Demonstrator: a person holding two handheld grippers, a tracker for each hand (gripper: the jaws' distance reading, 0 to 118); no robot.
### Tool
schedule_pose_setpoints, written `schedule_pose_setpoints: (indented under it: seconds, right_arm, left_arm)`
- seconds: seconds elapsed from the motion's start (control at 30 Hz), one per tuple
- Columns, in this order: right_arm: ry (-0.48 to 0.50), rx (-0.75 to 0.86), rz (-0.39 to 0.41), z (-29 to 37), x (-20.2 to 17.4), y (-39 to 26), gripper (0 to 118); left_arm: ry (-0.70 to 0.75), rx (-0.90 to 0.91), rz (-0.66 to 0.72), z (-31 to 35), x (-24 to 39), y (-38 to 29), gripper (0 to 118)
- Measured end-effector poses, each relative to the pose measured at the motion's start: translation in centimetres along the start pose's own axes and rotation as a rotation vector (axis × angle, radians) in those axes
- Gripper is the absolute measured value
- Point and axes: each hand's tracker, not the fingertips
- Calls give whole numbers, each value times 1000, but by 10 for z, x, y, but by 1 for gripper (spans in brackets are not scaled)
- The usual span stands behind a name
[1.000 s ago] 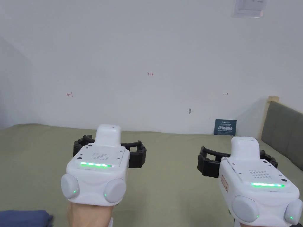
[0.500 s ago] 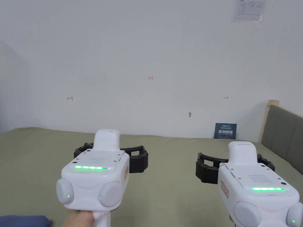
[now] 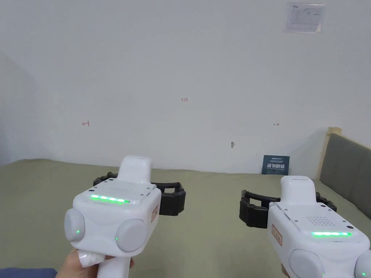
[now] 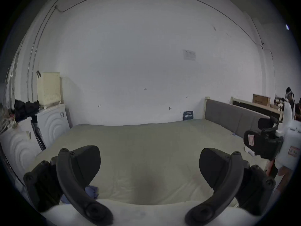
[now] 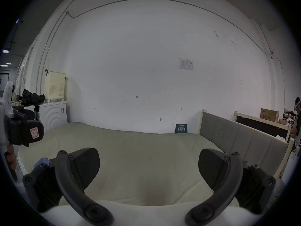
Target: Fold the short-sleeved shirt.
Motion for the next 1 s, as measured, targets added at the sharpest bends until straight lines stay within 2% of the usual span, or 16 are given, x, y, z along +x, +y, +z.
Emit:
schedule_pose_setpoints:
  seconds: [0.4,0.63,0.73,0.8,0.87,1.0]
  right_arm:
    - [2,5,-6,4,5,5,118]
    - [3,2,-18,4,6,6,118]
    - [6,2,-18,5,4,5,118]
    - [10,-1,-16,5,3,5,118]
    - [12,-5,-15,6,3,3,118]
    - [21,-5,-14,9,2,2,118]
  left_arm:
    - [-41,12,77,0,-9,5,118]
    - [-22,18,38,2,-1,-2,118]
    - [-16,-3,39,3,1,1,118]
    - [-24,-80,16,0,1,6,118]
    - [-43,-58,42,-3,-3,6,118]
    - [43,-25,46,-4,-2,2,118]
